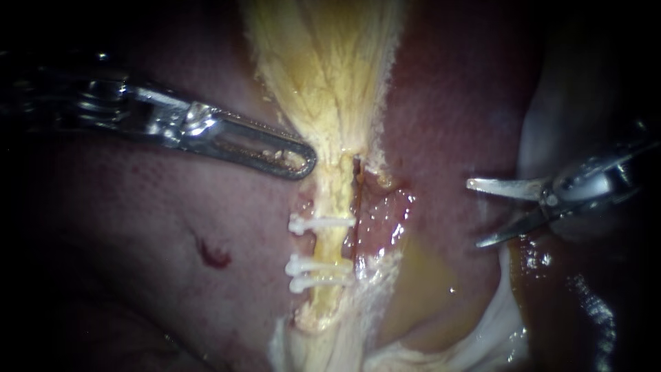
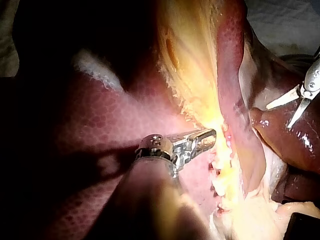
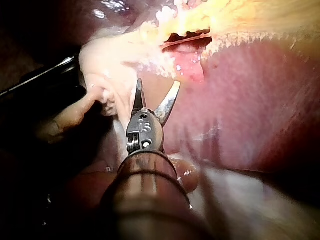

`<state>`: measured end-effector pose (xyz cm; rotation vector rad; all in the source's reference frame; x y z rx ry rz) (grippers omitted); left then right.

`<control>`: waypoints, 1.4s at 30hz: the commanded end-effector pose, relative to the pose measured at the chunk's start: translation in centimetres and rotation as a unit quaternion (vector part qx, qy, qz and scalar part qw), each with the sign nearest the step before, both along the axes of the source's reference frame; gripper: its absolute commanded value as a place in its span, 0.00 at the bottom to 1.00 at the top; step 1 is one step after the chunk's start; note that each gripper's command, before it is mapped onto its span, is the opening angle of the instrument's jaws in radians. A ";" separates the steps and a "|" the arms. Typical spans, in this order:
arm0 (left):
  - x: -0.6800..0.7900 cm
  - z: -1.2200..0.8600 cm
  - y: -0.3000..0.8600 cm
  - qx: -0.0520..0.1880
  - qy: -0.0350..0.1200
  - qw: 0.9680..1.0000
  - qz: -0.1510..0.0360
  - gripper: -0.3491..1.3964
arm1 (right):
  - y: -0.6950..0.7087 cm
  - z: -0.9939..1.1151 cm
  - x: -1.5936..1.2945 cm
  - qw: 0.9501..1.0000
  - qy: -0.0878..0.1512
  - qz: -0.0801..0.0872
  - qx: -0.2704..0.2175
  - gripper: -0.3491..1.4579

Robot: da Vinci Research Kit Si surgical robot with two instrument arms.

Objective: Go to the cutting position left tube

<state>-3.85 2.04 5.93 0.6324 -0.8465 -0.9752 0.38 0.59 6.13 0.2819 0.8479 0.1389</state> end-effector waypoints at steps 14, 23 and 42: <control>0.64 -0.52 0.25 -0.003 0.002 1.000 -0.019 0.00 | 0.00 -0.02 0.01 1.000 0.000 0.000 0.000 0.99; 0.62 -0.51 0.21 -0.005 0.004 1.000 -0.021 0.00 | -0.01 -0.04 0.12 1.000 0.009 -0.009 0.011 0.99; 0.50 -0.46 0.15 -0.005 0.003 1.000 -0.020 0.00 | -0.43 0.14 1.20 0.994 0.055 -0.023 0.095 0.99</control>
